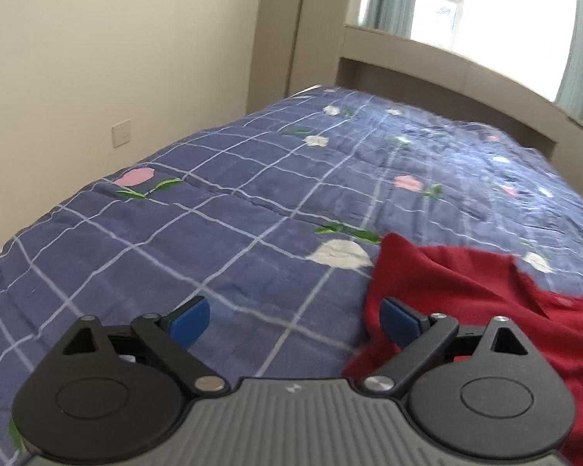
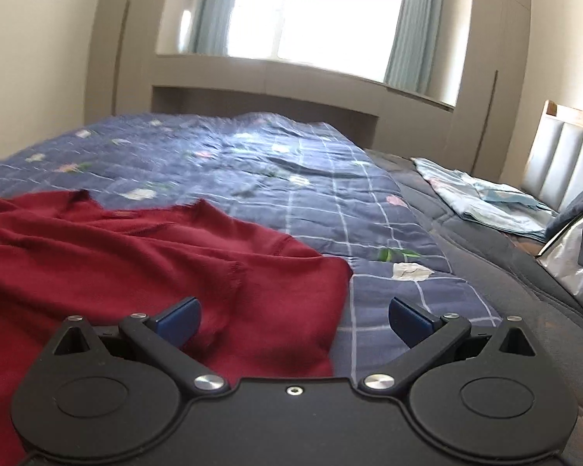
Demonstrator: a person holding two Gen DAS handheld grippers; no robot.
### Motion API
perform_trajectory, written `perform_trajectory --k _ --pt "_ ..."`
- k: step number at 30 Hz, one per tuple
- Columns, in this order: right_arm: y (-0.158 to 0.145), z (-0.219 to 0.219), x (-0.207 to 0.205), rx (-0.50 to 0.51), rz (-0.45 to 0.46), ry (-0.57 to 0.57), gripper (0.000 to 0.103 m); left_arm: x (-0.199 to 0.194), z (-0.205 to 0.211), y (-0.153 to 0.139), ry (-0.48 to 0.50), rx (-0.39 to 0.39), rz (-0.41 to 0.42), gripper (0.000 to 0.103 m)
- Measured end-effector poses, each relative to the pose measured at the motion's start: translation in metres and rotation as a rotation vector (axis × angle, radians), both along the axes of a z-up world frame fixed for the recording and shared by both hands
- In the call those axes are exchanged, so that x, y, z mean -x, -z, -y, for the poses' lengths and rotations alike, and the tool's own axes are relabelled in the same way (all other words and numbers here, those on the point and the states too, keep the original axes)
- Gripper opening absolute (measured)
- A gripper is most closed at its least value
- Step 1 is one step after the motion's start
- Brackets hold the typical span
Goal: Fold small clothes
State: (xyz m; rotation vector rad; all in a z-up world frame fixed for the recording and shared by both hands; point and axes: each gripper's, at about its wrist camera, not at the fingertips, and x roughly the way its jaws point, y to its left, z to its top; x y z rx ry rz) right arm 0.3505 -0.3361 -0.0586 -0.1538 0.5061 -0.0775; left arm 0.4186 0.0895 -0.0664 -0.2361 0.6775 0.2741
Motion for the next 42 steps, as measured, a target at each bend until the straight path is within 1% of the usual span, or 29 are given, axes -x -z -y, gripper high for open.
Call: perform_trajectory --k 2,4,5,7,9,12,15,18,21,25,29,30,31,33,35,36,37,39,41,42 --pt "0.000 -0.005 0.017 0.006 -0.028 -0.018 0.102 0.007 0.006 0.002 0.044 -0.042 -0.026 0.099" --pt "0.003 -0.010 0.030 0.027 -0.070 -0.027 0.102 0.005 0.011 0.009 0.072 -0.102 -0.079 0.102" --pt "0.005 -0.012 0.035 0.038 -0.085 -0.023 0.102 0.003 0.011 0.011 0.070 -0.099 -0.094 0.103" --pt "0.007 -0.014 0.052 0.050 -0.113 -0.004 0.102 0.003 0.006 0.009 0.046 -0.047 -0.102 0.102" --pt "0.004 -0.013 0.070 0.036 -0.117 0.004 0.102 0.006 0.002 0.004 0.020 0.006 -0.119 0.101" --pt "-0.006 -0.010 0.100 -0.012 -0.105 0.003 0.102 0.024 -0.002 -0.006 0.025 0.043 -0.117 0.101" --pt "-0.015 -0.008 0.128 -0.092 -0.095 -0.041 0.102 0.056 -0.003 -0.017 0.088 0.060 -0.108 0.102" --pt "-0.022 -0.008 0.153 -0.186 -0.116 -0.068 0.102 0.098 -0.004 -0.026 0.161 0.089 -0.090 0.102" --pt "-0.027 -0.010 0.177 -0.266 -0.141 -0.084 0.102 0.139 -0.006 -0.029 0.226 0.122 -0.097 0.103" --pt "-0.027 -0.016 0.210 -0.340 -0.180 -0.110 0.102 0.195 -0.005 -0.026 0.311 0.153 -0.114 0.103" --pt "-0.020 -0.019 0.241 -0.407 -0.212 -0.103 0.102 0.235 -0.006 -0.018 0.355 0.134 -0.150 0.103" --pt "-0.018 -0.021 0.248 -0.421 -0.220 -0.104 0.100 0.243 -0.007 -0.016 0.361 0.130 -0.154 0.103" --pt "-0.016 -0.022 0.254 -0.425 -0.224 -0.103 0.095 0.250 -0.008 -0.014 0.364 0.132 -0.160 0.103" --pt "-0.011 -0.027 0.265 -0.402 -0.235 -0.093 0.088 0.260 -0.011 -0.010 0.374 0.149 -0.182 0.102" --pt "-0.008 -0.031 0.275 -0.382 -0.231 -0.087 0.075 0.269 -0.012 -0.009 0.378 0.160 -0.181 0.100" --pt "-0.008 -0.033 0.279 -0.382 -0.227 -0.084 0.062 0.273 -0.012 -0.010 0.381 0.162 -0.173 0.098" --pt "-0.006 -0.033 0.280 -0.386 -0.228 -0.074 0.057 0.275 -0.011 -0.011 0.388 0.166 -0.170 0.096" --pt "-0.006 -0.031 0.284 -0.424 -0.221 -0.048 0.055 0.278 -0.010 -0.014 0.400 0.183 -0.167 0.093" --pt "-0.006 -0.027 0.287 -0.478 -0.211 -0.022 0.049 0.278 -0.010 -0.014 0.398 0.205 -0.168 0.085" --pt "-0.006 -0.024 0.287 -0.493 -0.210 -0.005 0.045 0.276 -0.011 -0.014 0.394 0.215 -0.172 0.083"
